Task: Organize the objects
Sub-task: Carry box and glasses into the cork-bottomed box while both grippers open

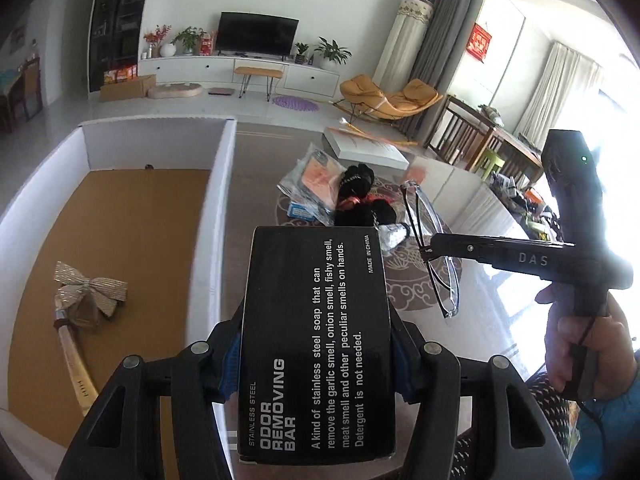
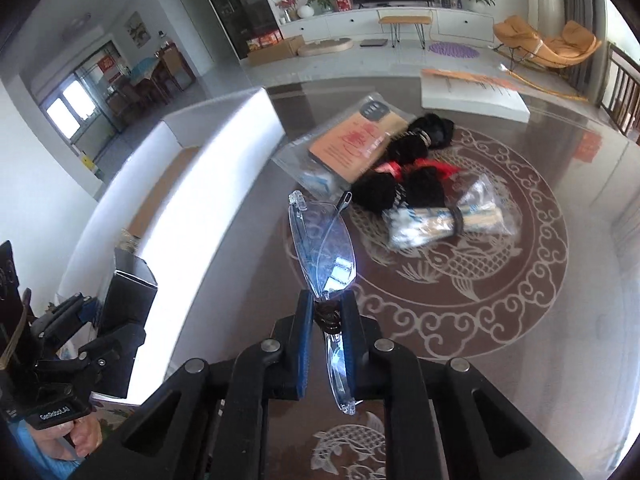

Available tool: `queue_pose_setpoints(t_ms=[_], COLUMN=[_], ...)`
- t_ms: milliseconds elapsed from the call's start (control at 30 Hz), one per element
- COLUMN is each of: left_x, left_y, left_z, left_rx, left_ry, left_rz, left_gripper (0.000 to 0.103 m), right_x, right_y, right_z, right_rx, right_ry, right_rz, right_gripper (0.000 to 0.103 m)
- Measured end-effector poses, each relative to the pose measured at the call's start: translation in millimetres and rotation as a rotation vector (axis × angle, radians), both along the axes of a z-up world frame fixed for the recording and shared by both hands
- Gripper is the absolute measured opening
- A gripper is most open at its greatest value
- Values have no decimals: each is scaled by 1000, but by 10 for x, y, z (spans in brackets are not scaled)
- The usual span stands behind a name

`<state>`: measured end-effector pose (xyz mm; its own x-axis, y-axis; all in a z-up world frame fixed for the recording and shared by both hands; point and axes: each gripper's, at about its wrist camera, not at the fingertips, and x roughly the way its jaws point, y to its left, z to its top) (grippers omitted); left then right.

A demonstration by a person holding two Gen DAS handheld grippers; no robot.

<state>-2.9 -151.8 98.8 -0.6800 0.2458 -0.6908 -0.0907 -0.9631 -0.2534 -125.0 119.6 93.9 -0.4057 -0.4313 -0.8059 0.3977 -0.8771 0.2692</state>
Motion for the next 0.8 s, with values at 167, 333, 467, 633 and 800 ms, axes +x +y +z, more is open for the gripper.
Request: queue_pose_setpoints(t_ms=[167,333,467,633,800], left_x=[216,290,251,311,192], left_y=[-917,-1669,-1925,-1783,-1105], left_z=[224,3,-299,-305,-63], left_rx=[-75,-120,-165,-137,-100], left_ry=[24,-62,-181,-129,-22], left_rz=[219,422,517,510,342], left_gripper=[57,58,72,78,80], right_x=[153,344,365,440,558], right_y=[-900,-1971,-2578,-2418,-1544], right_z=[569,554,65,-30,203], right_rx=[-197,-261,-164,-127,-48], right_ry=[42,-17,-88,16,335], right_rz=[165,362,417,338,118], right_gripper=[15,15,35,99,103])
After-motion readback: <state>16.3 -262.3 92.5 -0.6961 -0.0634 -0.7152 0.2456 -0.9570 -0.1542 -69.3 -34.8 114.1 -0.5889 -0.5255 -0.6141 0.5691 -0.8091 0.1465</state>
